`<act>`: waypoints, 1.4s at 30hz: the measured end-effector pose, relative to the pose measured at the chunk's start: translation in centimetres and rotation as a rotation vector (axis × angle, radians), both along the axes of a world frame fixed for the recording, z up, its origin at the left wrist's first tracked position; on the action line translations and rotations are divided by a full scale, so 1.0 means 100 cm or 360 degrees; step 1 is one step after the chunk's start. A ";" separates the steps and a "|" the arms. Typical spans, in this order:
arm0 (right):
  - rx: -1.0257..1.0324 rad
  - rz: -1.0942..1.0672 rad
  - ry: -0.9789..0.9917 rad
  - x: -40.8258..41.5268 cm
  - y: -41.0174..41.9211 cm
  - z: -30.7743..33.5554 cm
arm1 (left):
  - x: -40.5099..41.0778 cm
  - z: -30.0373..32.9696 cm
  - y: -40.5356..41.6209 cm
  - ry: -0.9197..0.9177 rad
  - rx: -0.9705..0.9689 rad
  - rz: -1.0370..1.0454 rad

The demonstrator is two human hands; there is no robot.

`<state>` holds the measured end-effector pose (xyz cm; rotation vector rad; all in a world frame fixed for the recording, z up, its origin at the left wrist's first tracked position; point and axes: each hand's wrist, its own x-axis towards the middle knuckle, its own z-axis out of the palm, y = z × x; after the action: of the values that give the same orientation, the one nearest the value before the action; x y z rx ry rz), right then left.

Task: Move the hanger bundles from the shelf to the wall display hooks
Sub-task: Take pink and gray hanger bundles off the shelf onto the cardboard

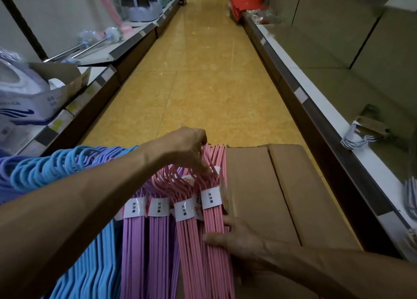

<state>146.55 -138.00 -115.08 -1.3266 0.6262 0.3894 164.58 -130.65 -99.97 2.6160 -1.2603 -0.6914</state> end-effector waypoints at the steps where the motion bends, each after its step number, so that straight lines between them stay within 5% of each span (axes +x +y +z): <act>1: -0.0013 0.0035 -0.0003 0.001 0.002 -0.001 | 0.001 0.000 0.002 -0.0009 0.0018 -0.0012; 11: -0.0529 0.0685 -0.0011 0.020 0.001 0.011 | 0.011 0.004 0.017 0.0021 0.0056 0.0043; 25: -0.1061 0.1138 -0.0146 0.018 -0.018 0.024 | 0.010 0.003 0.010 0.0003 0.0147 -0.0035; 42: -0.1683 0.0856 -0.0385 -0.090 -0.117 0.123 | -0.067 0.054 -0.083 0.0177 -0.0818 -0.0330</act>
<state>137.50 -149.74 -102.73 -2.5324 0.2312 0.3185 157.90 -138.93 -94.57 2.0306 -1.4574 -0.4550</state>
